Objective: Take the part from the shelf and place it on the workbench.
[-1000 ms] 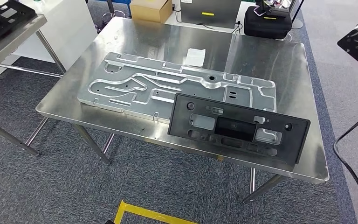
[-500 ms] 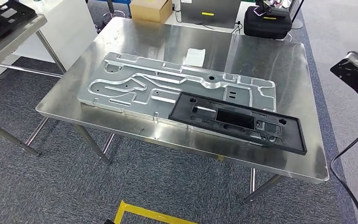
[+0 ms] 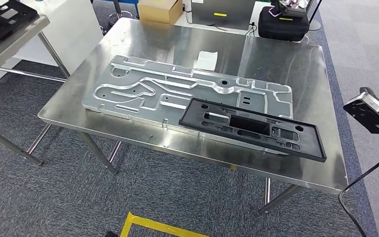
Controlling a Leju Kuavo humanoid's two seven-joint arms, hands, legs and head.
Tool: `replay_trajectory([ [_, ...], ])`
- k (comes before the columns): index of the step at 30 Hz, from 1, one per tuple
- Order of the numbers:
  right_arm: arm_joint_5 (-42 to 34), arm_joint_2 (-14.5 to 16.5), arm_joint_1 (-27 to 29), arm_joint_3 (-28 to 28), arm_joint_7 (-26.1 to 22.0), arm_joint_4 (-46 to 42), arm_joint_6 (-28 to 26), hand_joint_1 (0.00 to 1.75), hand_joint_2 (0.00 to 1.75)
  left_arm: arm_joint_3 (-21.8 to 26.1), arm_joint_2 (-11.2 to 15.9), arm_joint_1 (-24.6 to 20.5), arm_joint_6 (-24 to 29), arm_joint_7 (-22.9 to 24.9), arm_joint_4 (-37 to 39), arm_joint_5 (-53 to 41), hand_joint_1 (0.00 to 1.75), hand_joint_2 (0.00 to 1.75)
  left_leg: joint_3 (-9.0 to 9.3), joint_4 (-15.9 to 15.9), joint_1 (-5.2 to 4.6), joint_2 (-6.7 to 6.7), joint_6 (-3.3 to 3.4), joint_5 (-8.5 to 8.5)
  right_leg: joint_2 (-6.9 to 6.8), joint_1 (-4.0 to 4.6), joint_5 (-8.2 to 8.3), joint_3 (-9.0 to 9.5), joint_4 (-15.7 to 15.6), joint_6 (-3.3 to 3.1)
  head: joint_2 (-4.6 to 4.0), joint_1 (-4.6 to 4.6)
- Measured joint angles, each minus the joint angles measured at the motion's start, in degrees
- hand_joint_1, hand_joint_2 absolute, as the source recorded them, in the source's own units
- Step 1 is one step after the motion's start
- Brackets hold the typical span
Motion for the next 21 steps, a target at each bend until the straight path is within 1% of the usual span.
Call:
replay_trajectory([
  [3, -1.15, 0.21, 2.67, -1.84, -0.91, -2.19, -0.57, 0.00, 0.00, 0.11, 0.09, 0.13, -0.16, 0.00, 0.00, 0.18, 0.00, 0.00, -0.12, 0.27, -0.02, 0.00, 0.19, -0.11, -0.02, -0.04, 0.03, 0.00, -0.01, 0.16, 0.00, -0.01],
  [7, -3.25, 0.49, 5.81, -4.34, -2.30, -5.11, -1.51, 0.00, 0.00, 0.21, 0.13, 0.41, -0.49, -0.15, 0.00, 0.61, 0.00, 0.00, -0.38, 0.75, -0.08, 0.00, 0.61, -0.24, 0.00, -0.16, 0.21, 0.01, -0.12, 0.71, 0.00, 0.01],
  [9, -3.83, 0.50, 7.08, -5.44, -2.70, -6.50, -1.73, 0.00, 0.00, 0.25, 0.11, 0.45, -0.56, -0.28, 0.00, 0.87, 0.00, 0.00, -0.18, 0.17, 0.07, 0.06, 1.19, 0.34, 0.08, -0.13, 0.43, 0.16, -0.44, 1.23, 0.00, 0.01],
  [10, -4.17, 0.49, 7.74, -6.03, -2.94, -7.17, -1.88, 0.00, 0.00, 0.26, 0.08, 0.45, -0.60, -0.33, 0.00, 0.92, 0.00, 0.00, 0.03, -0.46, 0.22, 0.14, 1.56, 0.88, 0.07, -0.05, 0.16, 0.10, -0.27, 1.42, 0.00, 0.04],
  [11, -4.63, 0.49, 8.43, -6.66, -3.35, -7.86, -2.15, 0.00, 0.00, 0.27, 0.04, 0.42, -0.63, -0.37, 0.00, 0.94, 0.00, 0.00, 0.17, -1.13, 0.39, 0.24, 1.95, 1.41, 0.03, 0.04, -0.76, -0.41, 0.80, 1.51, 0.00, 0.11],
  [12, -5.24, 0.52, 9.33, -7.34, -3.90, -8.59, -2.55, 0.00, 0.00, 0.28, 0.01, 0.42, -0.65, -0.39, 0.00, 0.95, 0.00, 0.00, 0.20, -1.62, 0.53, 0.31, 2.25, 1.82, -0.02, 0.11, -2.32, -1.52, 3.17, 1.52, 0.00, 0.19],
  [14, -6.62, 0.83, 11.90, -8.99, -5.34, -10.48, -3.42, 0.00, 0.00, 0.28, 0.01, 0.53, -0.71, -0.42, 0.00, 1.00, 0.00, 0.00, -0.09, -1.71, 0.41, 0.34, 2.54, 2.07, -0.10, 0.17, -5.56, -4.83, 10.13, 1.58, -0.01, 0.26],
  [15, -7.12, 1.14, 13.47, -9.81, -6.01, -11.52, -3.68, 0.00, 0.00, 0.28, 0.02, 0.64, -0.73, -0.42, 0.00, 1.03, 0.00, 0.00, -0.21, -1.59, 0.36, 0.32, 2.55, 2.06, -0.11, 0.12, -6.17, -6.21, 12.91, 1.67, -0.02, 0.26],
  [16, -7.47, 1.55, 14.90, -10.57, -6.59, -12.53, -3.79, 0.00, 0.00, 0.28, 0.02, 0.72, -0.78, -0.42, 0.00, 1.07, 0.00, 0.00, -0.30, -1.42, 0.34, 0.30, 2.52, 1.99, -0.15, 0.05, -5.65, -6.79, 13.90, 1.75, -0.01, 0.25],
  [17, -7.66, 1.98, 16.14, -11.19, -7.01, -13.40, -3.79, 0.00, 0.00, 0.28, 0.02, 0.76, -0.84, -0.42, 0.00, 1.10, 0.00, 0.00, -0.39, -1.15, 0.36, 0.28, 2.44, 1.85, -0.22, -0.04, -4.06, -6.37, 12.75, 1.83, -0.01, 0.25],
  [18, -7.79, 2.38, 17.18, -11.72, -7.32, -14.18, -3.79, 0.00, 0.00, 0.28, 0.01, 0.76, -0.92, -0.42, 0.00, 1.12, 0.00, 0.00, -0.47, -0.78, 0.39, 0.28, 2.27, 1.61, -0.32, -0.14, -1.87, -5.02, 9.76, 1.87, 0.00, 0.26],
  [19, -7.94, 2.76, 18.11, -12.20, -7.59, -14.85, -3.81, 0.00, 0.00, 0.28, 0.00, 0.73, -1.02, -0.42, 0.00, 1.12, 0.00, 0.00, -0.60, -0.40, 0.40, 0.27, 2.03, 1.32, -0.41, -0.17, -0.39, -3.35, 6.42, 1.81, 0.00, 0.25],
  [20, -8.12, 3.09, 19.07, -12.66, -7.85, -15.48, -3.85, 0.00, 0.00, 0.28, -0.02, 0.70, -1.12, -0.42, 0.00, 1.12, 0.00, 0.00, -0.85, 0.04, 0.38, 0.24, 1.73, 1.03, -0.44, -0.02, 0.64, -1.93, 3.58, 1.59, 0.00, 0.24],
  [21, -8.41, 3.37, 20.11, -13.10, -8.14, -16.06, -3.93, 0.00, 0.00, 0.28, -0.03, 0.68, -1.21, -0.43, 0.00, 1.12, 0.00, 0.00, -1.06, 0.39, 0.32, 0.22, 1.40, 0.81, -0.46, 0.13, 0.89, -1.12, 1.91, 1.25, 0.00, 0.22],
])
